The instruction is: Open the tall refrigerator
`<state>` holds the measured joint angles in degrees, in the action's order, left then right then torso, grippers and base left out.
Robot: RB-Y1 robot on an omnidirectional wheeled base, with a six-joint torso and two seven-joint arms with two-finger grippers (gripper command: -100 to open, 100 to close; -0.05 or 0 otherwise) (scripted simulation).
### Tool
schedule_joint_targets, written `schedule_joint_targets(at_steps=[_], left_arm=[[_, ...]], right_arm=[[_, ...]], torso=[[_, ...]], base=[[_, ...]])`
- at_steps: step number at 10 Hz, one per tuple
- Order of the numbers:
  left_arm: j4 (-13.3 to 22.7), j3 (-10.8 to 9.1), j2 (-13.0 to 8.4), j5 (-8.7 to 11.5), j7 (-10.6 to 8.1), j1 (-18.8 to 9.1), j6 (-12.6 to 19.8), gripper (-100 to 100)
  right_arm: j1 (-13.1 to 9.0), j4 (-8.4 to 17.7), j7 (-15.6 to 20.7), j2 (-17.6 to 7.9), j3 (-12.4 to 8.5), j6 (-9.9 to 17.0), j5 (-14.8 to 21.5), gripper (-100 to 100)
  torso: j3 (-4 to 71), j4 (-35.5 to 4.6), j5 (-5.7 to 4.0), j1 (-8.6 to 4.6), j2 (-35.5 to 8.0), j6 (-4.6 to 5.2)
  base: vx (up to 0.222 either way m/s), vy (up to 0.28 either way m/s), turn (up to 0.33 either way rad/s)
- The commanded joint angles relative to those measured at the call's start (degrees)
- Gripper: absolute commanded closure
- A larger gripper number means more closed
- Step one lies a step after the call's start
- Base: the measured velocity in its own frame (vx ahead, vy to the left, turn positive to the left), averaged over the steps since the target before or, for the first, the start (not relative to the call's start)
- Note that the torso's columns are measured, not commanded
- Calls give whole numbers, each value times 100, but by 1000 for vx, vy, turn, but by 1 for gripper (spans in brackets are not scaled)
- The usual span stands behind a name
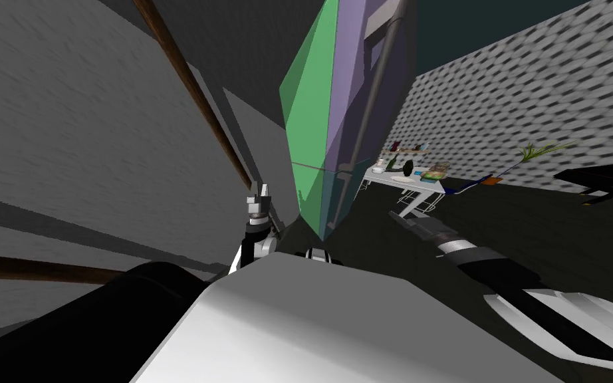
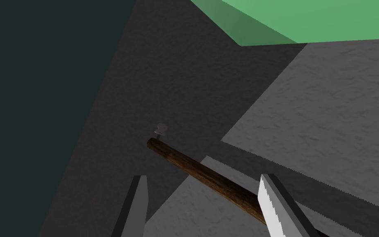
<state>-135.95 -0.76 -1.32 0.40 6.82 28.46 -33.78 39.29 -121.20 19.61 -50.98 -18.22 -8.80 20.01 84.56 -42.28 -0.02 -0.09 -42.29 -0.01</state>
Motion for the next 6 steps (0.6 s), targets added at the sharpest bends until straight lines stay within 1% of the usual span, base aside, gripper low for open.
schedule_joint_targets(at_steps=[1, 2, 4, 5, 6], left_arm=[[0, 0, 0, 0, 0, 0, 0, 0], [0, 0, 0, 0, 0, 0, 0, 0], [0, 0, 0, 0, 0, 1, 0, 0], [0, 0, 0, 0, 0, 1, 0, 0], [0, 0, 0, 0, 0, 0, 0, 0]], right_arm=[[69, 96, 117, -453, -206, 243, 109, -100], [69, 96, 117, -550, -206, 243, 109, -100], [120, 221, 216, -923, -383, 445, 177, -100], [120, 221, 216, -1012, -383, 445, 177, -100], [142, 286, 262, -1214, -467, 544, 202, -100]], torso=[[1, 0, -1, -1, 2, 1], [-2, -1, 5, 22, -3, 1], [10, 4, 1, 6, 17, 0], [10, 5, 3, 15, 15, 0], [-1, 0, 2, 5, -2, 0]], base=[[12, 187, -49], [29, 170, -24], [78, 170, -30], [41, 161, -18], [27, 168, -15]])
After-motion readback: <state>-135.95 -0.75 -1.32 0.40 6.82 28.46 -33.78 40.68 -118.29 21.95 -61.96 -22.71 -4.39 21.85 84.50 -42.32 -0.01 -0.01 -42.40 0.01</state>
